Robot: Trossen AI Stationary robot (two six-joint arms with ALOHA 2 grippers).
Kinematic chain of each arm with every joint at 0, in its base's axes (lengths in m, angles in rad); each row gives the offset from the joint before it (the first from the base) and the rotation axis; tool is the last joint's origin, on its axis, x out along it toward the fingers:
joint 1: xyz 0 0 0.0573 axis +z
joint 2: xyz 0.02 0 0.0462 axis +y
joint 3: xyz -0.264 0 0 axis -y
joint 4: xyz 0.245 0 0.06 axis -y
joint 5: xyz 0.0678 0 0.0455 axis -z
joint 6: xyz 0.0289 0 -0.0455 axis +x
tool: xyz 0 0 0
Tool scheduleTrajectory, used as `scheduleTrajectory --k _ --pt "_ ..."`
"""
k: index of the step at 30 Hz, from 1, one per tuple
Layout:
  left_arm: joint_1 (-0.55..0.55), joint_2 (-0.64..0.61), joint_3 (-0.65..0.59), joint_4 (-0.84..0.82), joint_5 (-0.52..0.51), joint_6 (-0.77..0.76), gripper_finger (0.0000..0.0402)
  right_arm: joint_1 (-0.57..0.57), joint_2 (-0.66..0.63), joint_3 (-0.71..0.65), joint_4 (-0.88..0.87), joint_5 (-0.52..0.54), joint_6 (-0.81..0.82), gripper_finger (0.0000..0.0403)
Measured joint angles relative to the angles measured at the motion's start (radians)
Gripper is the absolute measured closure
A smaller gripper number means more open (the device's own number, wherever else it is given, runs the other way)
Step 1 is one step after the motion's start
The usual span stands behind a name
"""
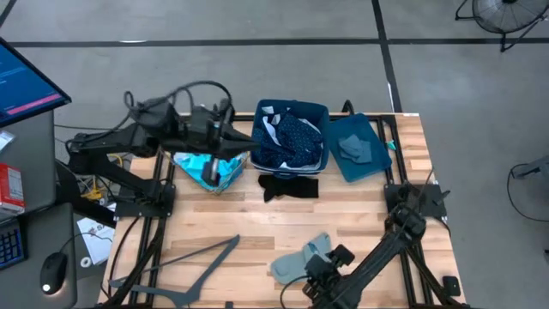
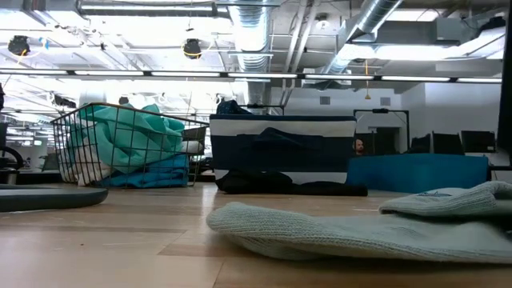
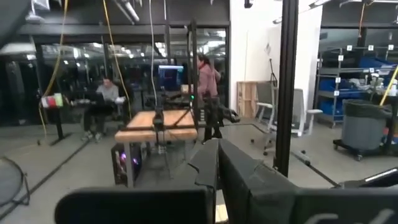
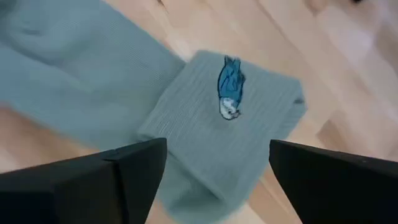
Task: Pick & Place Cloths
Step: Put the gray sock into the blue bin
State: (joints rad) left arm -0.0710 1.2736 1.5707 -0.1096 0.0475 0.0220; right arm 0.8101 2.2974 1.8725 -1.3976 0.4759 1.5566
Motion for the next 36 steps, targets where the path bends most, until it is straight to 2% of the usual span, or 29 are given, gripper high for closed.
scheduleTrajectory --k 3,5,10,13,17,22,24,28,33,36 --pt "0.000 0.007 0.000 0.012 -0.025 -0.004 0.0401 -0.027 0.047 0.000 0.045 -0.006 0.012 0.0125" --pt "0.000 0.005 0.002 0.022 -0.048 -0.008 0.0401 -0.056 0.067 0.000 0.104 -0.041 -0.042 0.0125" --pt "0.010 -0.012 0.000 0.028 -0.058 -0.086 0.0401 -0.135 0.065 0.003 0.235 -0.192 -0.296 0.0127" --pt "0.011 -0.053 0.001 0.033 -0.057 -0.087 0.0401 -0.186 0.063 0.005 0.310 -0.314 -0.467 0.0146" --pt "0.002 -0.101 0.001 0.027 -0.057 -0.087 0.0401 -0.244 0.058 0.004 0.335 -0.475 -0.704 0.0213" --pt "-0.031 -0.154 0.001 0.028 -0.056 -0.088 0.0401 -0.307 0.058 0.003 0.322 -0.571 -0.945 0.0357" --pt "-0.053 -0.173 0.001 0.014 -0.056 -0.090 0.0401 -0.329 0.043 -0.001 0.303 -0.573 -1.024 0.0383" --pt "-0.110 -0.213 -0.031 -0.012 -0.055 -0.090 0.0401 -0.394 -0.021 -0.007 0.257 -0.517 -1.085 0.0385" --pt "-0.195 -0.283 -0.139 -0.023 -0.073 -0.081 0.0401 -0.460 -0.262 -0.002 0.200 -0.407 -1.065 0.0393" --pt "-0.230 -0.316 -0.211 -0.022 -0.181 -0.056 0.0401 -0.484 -0.414 -0.004 0.198 -0.334 -1.024 0.0397"
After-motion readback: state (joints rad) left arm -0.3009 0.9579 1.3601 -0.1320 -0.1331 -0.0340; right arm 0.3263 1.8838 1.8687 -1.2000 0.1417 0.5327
